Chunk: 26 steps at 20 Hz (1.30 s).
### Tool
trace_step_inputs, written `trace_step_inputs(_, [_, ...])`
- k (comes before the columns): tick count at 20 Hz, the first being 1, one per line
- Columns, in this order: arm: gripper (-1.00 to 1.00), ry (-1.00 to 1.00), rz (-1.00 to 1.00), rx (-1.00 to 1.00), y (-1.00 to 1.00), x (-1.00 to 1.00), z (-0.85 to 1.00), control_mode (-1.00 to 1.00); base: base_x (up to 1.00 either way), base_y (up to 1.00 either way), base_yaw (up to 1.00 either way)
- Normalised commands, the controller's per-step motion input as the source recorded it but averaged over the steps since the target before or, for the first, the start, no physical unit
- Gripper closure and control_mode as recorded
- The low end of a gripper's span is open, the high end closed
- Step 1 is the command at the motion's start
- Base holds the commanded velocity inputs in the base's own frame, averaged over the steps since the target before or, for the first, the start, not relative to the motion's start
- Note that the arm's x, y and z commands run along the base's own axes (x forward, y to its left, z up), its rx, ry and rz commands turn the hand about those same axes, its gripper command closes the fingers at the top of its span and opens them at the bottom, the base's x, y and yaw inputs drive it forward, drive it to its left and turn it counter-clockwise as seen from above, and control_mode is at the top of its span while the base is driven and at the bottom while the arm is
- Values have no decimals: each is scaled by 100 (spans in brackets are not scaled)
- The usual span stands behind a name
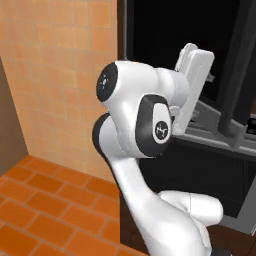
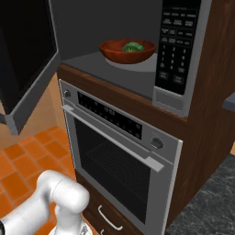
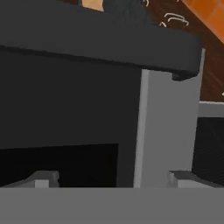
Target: Pick the broccoli from the sink and place it in the bowl. Then pick the bowl and place it in the microwave. Then close the microwave door and press the start button.
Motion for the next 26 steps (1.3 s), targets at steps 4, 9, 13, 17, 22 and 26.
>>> trace_step_inputs(4, [-100, 0, 8, 18, -89, 93, -2, -100, 0, 0, 0])
trace_step_inputs(9, [-100, 0, 8, 12, -69, 100, -3, -100, 0, 0, 0])
trace_step_inputs(13, [-100, 0, 5, 9, -59, 100, 0, -100, 0, 0, 0])
trace_step_inputs(17, [-100, 0, 4, 7, -52, 91, 0, -100, 0, 0, 0])
trace_step_inputs(22, [-100, -2, 3, 4, -44, 92, -13, -100, 0, 0, 0])
trace_step_inputs(26, [-100, -20, 5, 0, -36, 72, -37, -100, 0, 0, 0])
